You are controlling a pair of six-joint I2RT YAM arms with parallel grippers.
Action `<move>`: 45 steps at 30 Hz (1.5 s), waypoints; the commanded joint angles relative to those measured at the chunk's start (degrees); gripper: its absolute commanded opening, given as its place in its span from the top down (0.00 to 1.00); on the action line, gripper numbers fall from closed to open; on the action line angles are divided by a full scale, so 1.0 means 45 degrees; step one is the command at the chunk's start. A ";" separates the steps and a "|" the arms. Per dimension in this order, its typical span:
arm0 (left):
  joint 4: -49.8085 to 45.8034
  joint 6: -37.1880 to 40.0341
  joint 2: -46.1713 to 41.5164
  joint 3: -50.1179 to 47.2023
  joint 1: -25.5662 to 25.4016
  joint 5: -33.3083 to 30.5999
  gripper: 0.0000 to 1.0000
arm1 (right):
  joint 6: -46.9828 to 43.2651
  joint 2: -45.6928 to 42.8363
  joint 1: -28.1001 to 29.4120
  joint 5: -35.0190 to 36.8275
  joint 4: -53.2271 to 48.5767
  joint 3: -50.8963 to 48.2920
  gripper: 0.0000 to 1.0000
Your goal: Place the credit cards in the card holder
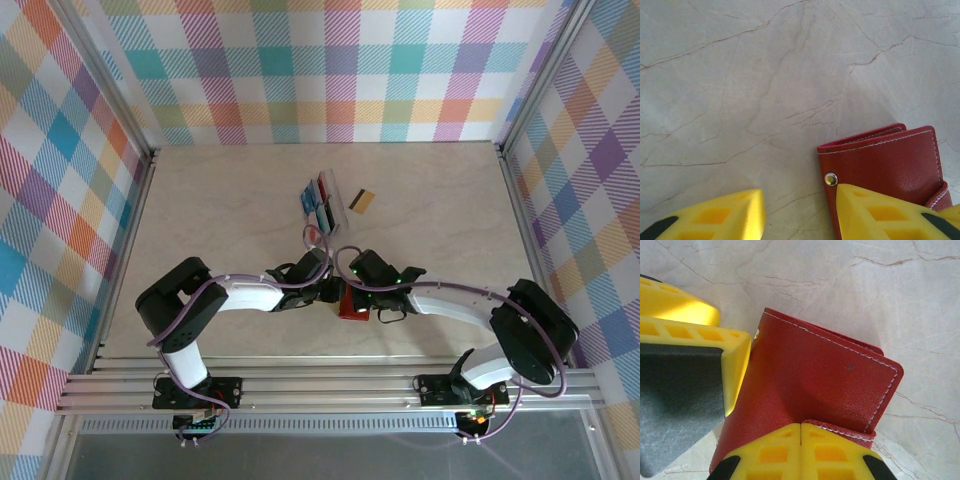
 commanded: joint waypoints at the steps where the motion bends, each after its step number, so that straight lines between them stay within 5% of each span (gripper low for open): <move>1: 0.1841 -0.0204 0.1891 0.0025 -0.0301 0.2283 0.56 | 0.0063 0.0484 0.0074 -0.0118 -0.0066 0.0154 1.00; 45: 0.1575 -0.0123 0.0912 -0.0328 -0.0262 0.1977 0.56 | 0.0661 -0.0852 -0.0023 -0.1310 0.1027 -0.1710 1.00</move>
